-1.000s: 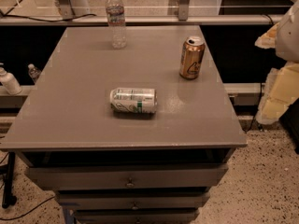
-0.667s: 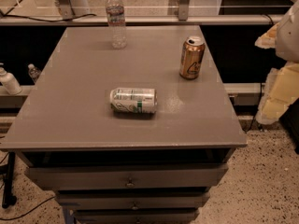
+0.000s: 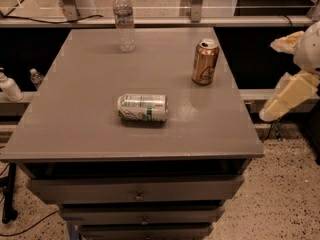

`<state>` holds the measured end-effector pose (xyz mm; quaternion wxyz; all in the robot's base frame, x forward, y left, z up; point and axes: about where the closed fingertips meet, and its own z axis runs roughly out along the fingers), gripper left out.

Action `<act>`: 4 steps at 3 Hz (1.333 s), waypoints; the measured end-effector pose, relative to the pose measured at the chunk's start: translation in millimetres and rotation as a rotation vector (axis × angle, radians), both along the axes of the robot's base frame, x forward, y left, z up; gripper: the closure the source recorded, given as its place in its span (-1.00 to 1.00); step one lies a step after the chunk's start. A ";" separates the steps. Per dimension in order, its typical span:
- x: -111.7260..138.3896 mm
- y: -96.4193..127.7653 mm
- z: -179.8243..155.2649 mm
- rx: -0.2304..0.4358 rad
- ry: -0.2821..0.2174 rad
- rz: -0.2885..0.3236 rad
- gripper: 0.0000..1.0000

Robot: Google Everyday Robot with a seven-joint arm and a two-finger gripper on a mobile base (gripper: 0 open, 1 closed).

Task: Move orange can near water bottle

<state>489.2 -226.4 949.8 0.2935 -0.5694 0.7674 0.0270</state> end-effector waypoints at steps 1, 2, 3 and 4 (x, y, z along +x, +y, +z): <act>41.9 -8.1 -14.4 0.119 -0.085 -0.009 -1.00; 80.2 -9.9 -28.5 0.208 -0.136 -0.015 -1.00; 105.9 -7.5 -43.7 0.322 -0.154 -0.048 -1.00; 127.8 0.1 -58.2 0.455 -0.148 -0.099 -1.00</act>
Offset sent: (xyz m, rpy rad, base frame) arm 0.1260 -0.0177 -0.0446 0.3160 -0.1967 -0.0310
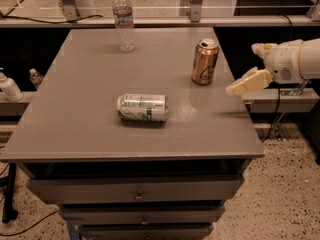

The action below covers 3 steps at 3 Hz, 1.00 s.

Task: Move orange can near water bottle

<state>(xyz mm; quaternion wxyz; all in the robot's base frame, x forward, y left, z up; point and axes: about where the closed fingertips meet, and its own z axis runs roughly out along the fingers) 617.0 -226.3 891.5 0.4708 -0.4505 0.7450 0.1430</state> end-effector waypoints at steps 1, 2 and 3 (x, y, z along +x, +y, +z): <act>21.0 10.7 -7.1 0.120 -0.005 -0.020 -1.00; 38.8 29.0 -11.0 0.226 -0.004 -0.022 -1.00; 48.3 57.2 -17.4 0.327 0.014 -0.008 -1.00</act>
Offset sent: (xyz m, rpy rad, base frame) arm 0.0620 0.0471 -0.0136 0.3696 -0.0053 -0.0319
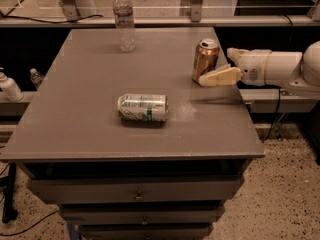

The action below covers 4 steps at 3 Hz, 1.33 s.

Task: Move orange can near water bottle

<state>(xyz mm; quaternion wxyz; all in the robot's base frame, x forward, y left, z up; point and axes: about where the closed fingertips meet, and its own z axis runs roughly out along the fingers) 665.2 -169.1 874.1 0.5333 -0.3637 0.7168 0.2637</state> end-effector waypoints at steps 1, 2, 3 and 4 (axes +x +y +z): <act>4.8 23.7 -7.3 0.068 0.016 0.024 -1.00; 8.5 38.6 -7.1 0.093 0.006 0.051 -0.63; 12.3 43.4 -1.3 0.097 -0.014 0.066 -0.16; 15.8 46.8 6.4 0.096 -0.033 0.077 0.27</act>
Offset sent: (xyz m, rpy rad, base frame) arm 0.0123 0.0488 -0.0060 0.1203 -0.0096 0.0725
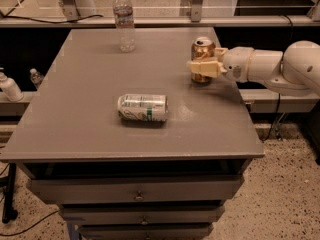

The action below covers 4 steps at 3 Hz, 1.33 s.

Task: Move orange can near water bottle

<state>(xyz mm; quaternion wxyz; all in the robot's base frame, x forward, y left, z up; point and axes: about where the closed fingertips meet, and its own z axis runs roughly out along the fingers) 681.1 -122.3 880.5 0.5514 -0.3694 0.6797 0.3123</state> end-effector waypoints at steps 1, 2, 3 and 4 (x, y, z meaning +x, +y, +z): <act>6.4 3.1 10.8 0.008 -0.022 0.001 0.73; 6.3 6.0 10.4 0.008 -0.021 0.006 1.00; 6.8 7.2 10.3 0.009 -0.021 0.006 1.00; 27.6 16.9 9.6 0.025 -0.033 0.011 1.00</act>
Offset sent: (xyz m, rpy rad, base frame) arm 0.0054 0.0026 0.0092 0.0065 -0.0185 0.0011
